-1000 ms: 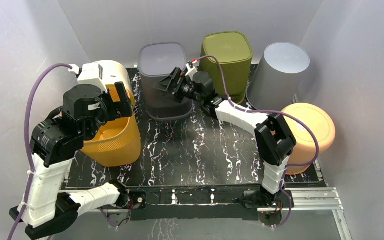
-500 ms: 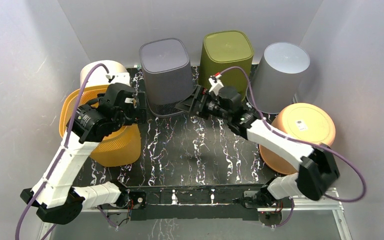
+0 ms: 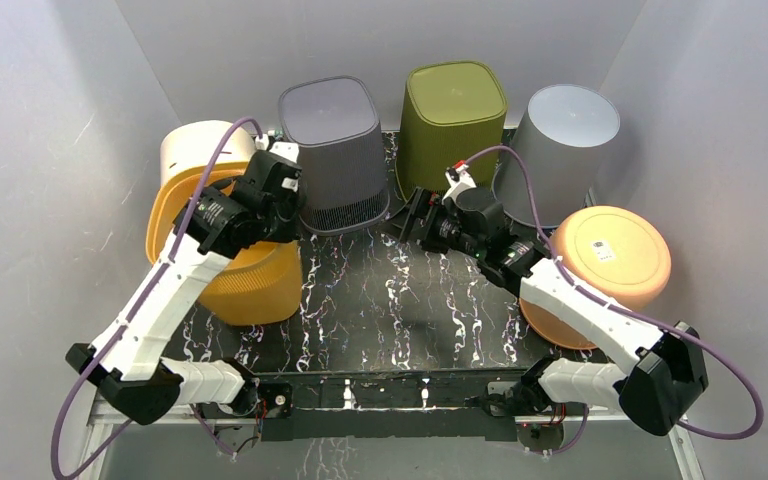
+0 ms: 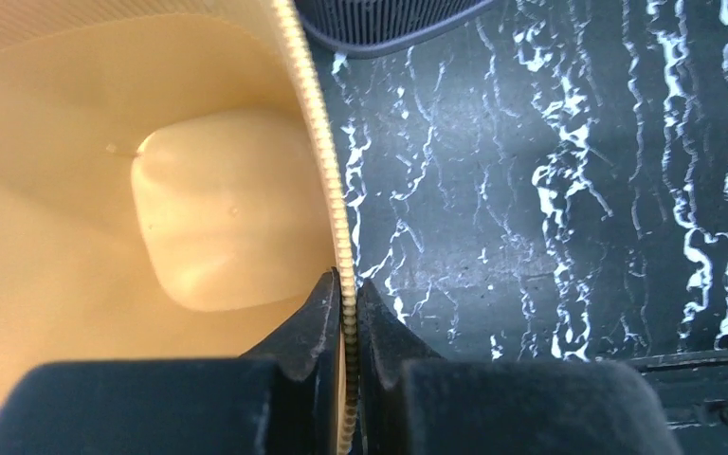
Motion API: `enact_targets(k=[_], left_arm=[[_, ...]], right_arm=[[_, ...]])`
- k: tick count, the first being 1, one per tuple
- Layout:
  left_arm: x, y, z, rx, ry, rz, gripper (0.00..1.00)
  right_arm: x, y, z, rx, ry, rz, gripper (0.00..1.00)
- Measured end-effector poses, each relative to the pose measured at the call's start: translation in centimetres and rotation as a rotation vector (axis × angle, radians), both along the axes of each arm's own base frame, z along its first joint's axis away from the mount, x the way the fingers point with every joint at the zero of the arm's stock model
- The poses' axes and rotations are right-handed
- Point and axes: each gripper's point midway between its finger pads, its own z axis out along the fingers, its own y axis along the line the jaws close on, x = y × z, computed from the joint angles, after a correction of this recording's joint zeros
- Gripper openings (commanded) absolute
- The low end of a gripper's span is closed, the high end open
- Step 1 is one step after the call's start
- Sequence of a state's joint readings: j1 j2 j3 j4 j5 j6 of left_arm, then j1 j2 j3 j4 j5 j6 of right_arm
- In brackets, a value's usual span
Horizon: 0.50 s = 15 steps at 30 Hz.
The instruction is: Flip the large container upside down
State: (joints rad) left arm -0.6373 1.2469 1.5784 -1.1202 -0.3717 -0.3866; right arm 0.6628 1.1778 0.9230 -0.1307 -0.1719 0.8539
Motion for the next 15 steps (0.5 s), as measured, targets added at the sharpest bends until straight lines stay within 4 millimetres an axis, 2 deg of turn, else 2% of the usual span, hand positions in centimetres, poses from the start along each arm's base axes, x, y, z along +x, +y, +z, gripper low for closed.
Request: enact_targets(k=[3,6,10,15], left_arm=[[0.5,-1.6,0.4,-0.043,0.016,-0.046,0.00],[0.9,-3.8,1.4,-0.104,0.042,-0.104,0.00],[1.6,-8.1,3.9,-0.282,0.037,-0.192,0.00],[0.9,-13.0,7.1,-0.574,0.007,-0.304,0.00]], right_arm=[[0.8,-1.3,0.0,-0.041,-0.013,-0.050,0.98],[1.7,-3.2,1.1,-0.079,-0.052,-0.115,0.98],[2.9,-6.8,3.5,-0.134,-0.129,-0.237,0.98],[3.4,-11.8,6.2,-0.238,-0.221,-0.409,0.98]])
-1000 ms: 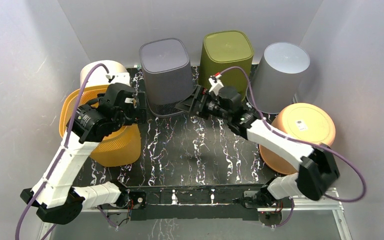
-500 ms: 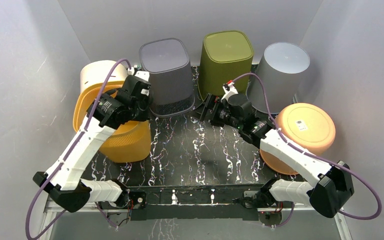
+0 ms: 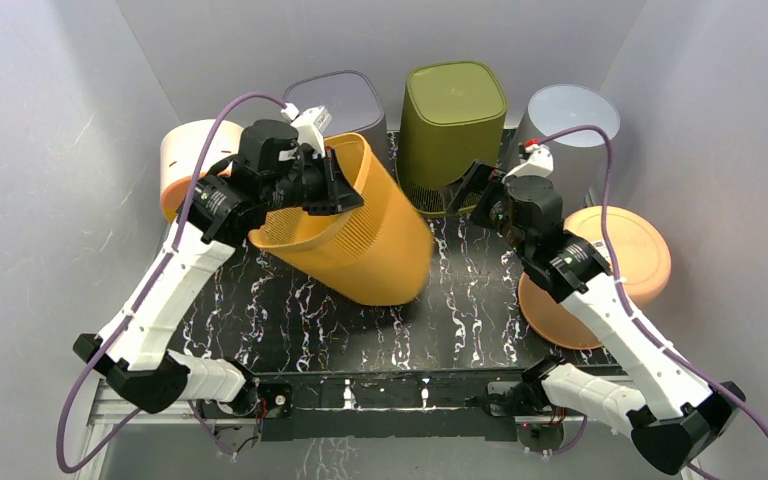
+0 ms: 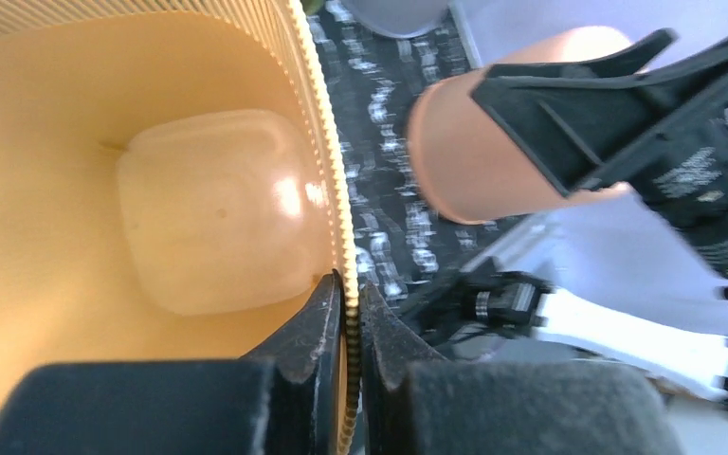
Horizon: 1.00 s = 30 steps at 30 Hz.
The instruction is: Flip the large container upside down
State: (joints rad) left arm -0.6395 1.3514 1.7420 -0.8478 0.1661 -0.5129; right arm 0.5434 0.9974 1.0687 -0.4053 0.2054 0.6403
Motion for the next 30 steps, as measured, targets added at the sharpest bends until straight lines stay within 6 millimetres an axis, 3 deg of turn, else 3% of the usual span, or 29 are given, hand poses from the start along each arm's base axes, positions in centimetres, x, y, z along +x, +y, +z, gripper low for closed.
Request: enact_targets(k=[4,9,14,19,22,23,26,30], left_arm=[[-1.0,-2.6,1.0,-0.208,0.034,-0.045,0.00],[-2.5,-5.1,-0.4,-0.358,0.142,-0.097,0.00],[-3.2,-3.8,-2.2,-0.411,0.201,-0.038,0.00],[-4.4,-1.1,-3.9,-0.456,0.192,0.047,0.00],[-4.9,0.3,-4.8,-0.450,0.174,0.098,0.51],[-5.0,0.9,-5.3,-0.430,0.169,0.124,0.62],[-5.2,2.4,-6.9,-0.337,0.171,0.170,0.71],[-4.8,4.1,-8.8,-0.185,0.189,0.220,0.71]], right_arm=[[-0.4,-2.9,1.6,-0.069,-0.046,-0.101,0.98],[-1.0,-5.4,4.2,-0.109,-0.107,-0.185,0.98],[-1.6,-6.3,5.6,-0.112,-0.137,-0.204,0.98],[-1.9,-6.0,4.7,-0.128,-0.106,-0.180,0.98],[-2.0,-5.3,3.9,-0.133,-0.073,-0.139,0.98],[-2.1,-5.0,3.5,-0.132,-0.058,-0.124,0.98],[-2.5,-4.2,2.2,-0.128,-0.004,-0.083,0.98],[-3.3,-3.8,1.1,-0.115,0.051,-0.057,0.98]])
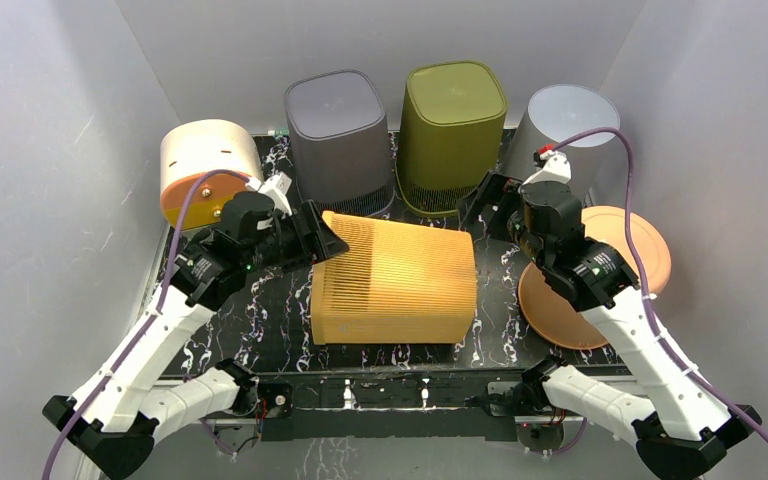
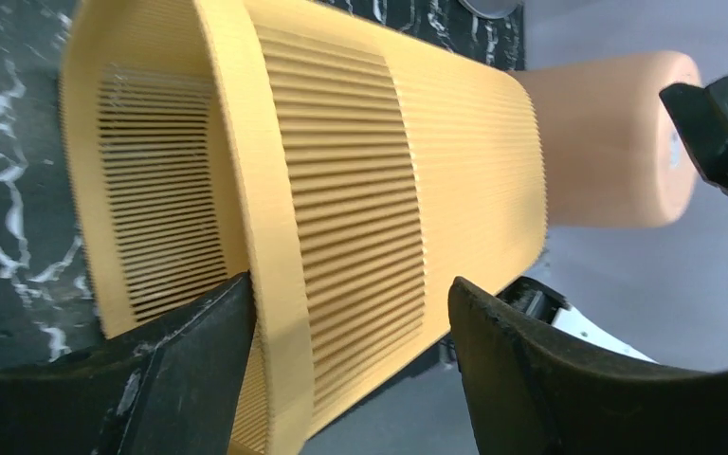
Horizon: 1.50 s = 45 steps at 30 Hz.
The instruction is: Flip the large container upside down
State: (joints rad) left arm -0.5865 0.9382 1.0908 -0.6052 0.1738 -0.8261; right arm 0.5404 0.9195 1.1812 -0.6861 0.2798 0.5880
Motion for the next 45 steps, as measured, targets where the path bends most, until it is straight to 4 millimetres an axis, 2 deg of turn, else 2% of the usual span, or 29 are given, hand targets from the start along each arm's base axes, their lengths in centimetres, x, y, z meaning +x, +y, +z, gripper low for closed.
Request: enact_targets(k=[4,9,13,17,20,25,31,34,39,45], left_arm=[[0.8,1.2,1.1,0.113,-0.052,-0.006,0.70],[1.4,2.2,2.1,0.230,-0.081,-0.031,0.63],[0.8,3.0,0.7,0.302,-0.044,-0.060,0.54],[0.0,3.5,0.1,0.329,-0.015,-0.082,0.48],[-0.3,3.6,-0.3,0.338,-0.005,-0.090,0.38],[-1.2,4.3,-1.9,0.359,0.028,-0.093,0.32],[-1.0,4.1,-3.1,0.357,0.046,-0.083,0.28],[-0.8,4.0,-3.3,0.344,0.034,-0.073,0.34],[-0.2,4.3,-3.4,0.341,0.014,-0.045,0.35],[1.4,4.2,-3.5,0.333,-0.032,-0.005,0.35]], right_arm=[[-1.4,0.4,-1.5,0.046,0.051,0.027,0.98],[-4.1,1.3,-5.2,0.105,0.183,0.089,0.98],[-6.2,1.7,-7.2,0.196,0.252,0.104,0.98],[-8.2,2.4,-7.5,0.293,0.282,0.147,0.98],[-8.8,3.4,-8.4,0.329,0.342,0.178,0.98],[-9.0,4.4,-10.2,0.330,0.435,0.198,0.98],[-9.0,5.1,-9.7,0.358,0.447,0.228,0.98],[-8.9,5.3,-9.0,0.369,0.438,0.234,0.98],[-8.4,5.7,-5.7,0.417,0.361,0.264,0.98],[-7.3,6.0,-2.8,0.421,0.281,0.285,0.98]])
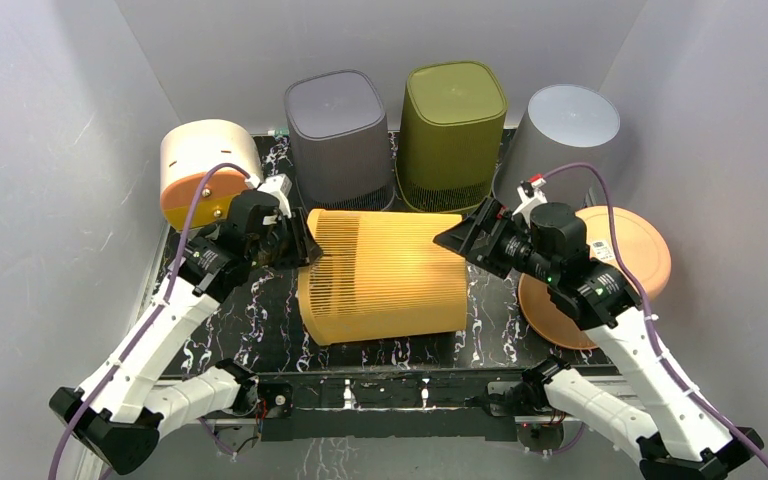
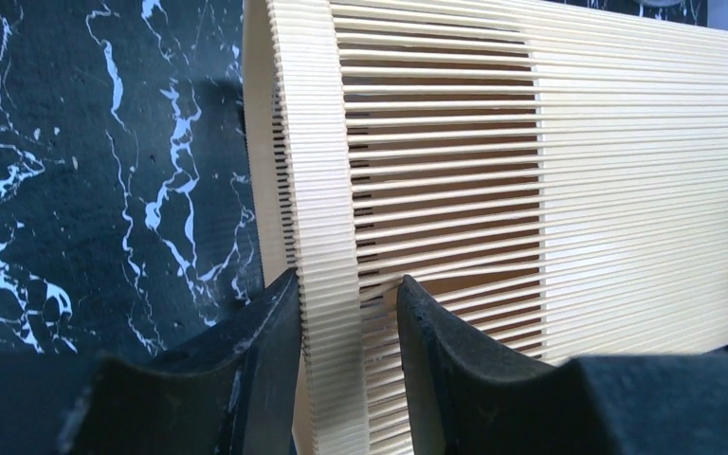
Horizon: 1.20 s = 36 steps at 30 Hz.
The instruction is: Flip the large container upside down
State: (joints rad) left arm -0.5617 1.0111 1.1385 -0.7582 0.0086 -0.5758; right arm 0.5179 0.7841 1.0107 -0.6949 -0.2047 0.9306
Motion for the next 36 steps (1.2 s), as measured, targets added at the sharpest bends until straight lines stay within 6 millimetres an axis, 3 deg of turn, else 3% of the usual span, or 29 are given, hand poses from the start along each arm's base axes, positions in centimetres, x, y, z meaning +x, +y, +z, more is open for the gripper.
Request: enact_targets(k=[7,15,20,24,29,36], left_arm=[[2.9,-0.5,-0.4,0.000,-0.058,0.035,0.36],[5.4,-0.9,-0.8,0.009,-0.088,0.076,0.40],[5.7,-0.2,-1.9,0.058,-0.079,0.091,0.41],[4.8,-2.3,-2.6,0.024,-0.049,0.003,0.40],[3.7,-3.7,-4.7,0.011,0.018,-0.068,0.40],[3.5,-4.0,-5.6,0.005,0.042,-0.084,0.42]], right_arm=[[2.9,0.2,1.5,-0.071,-0.060,-0.015,0.98],[5.8,0.7,6.1,-0.062,-0.216,-0.034,0.98],[7.2,2.7,10.2,0.081,-0.330,-0.005,0.98],[5.7,5.8,13.0,0.217,-0.382,0.137,0.98],[4.8,7.9,12.7,0.261,-0.346,0.244,0.98],[4.7,7.7,11.4,0.231,-0.314,0.239,0.98]])
